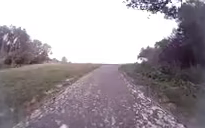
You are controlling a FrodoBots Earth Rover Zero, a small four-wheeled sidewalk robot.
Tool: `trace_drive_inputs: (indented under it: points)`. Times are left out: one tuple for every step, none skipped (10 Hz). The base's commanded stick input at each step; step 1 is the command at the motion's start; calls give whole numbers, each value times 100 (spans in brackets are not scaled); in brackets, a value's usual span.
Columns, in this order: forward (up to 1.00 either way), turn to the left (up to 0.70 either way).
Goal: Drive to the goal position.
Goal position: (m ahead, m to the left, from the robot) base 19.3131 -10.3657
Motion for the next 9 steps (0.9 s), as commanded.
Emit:
trace_drive_inputs:
  points:
    - [70,-7]
    - [70,-19]
    - [70,-29]
    - [70,-35]
    - [70,-35]
    - [70,-35]
    - [70,-34]
    - [70,-32]
    - [70,-19]
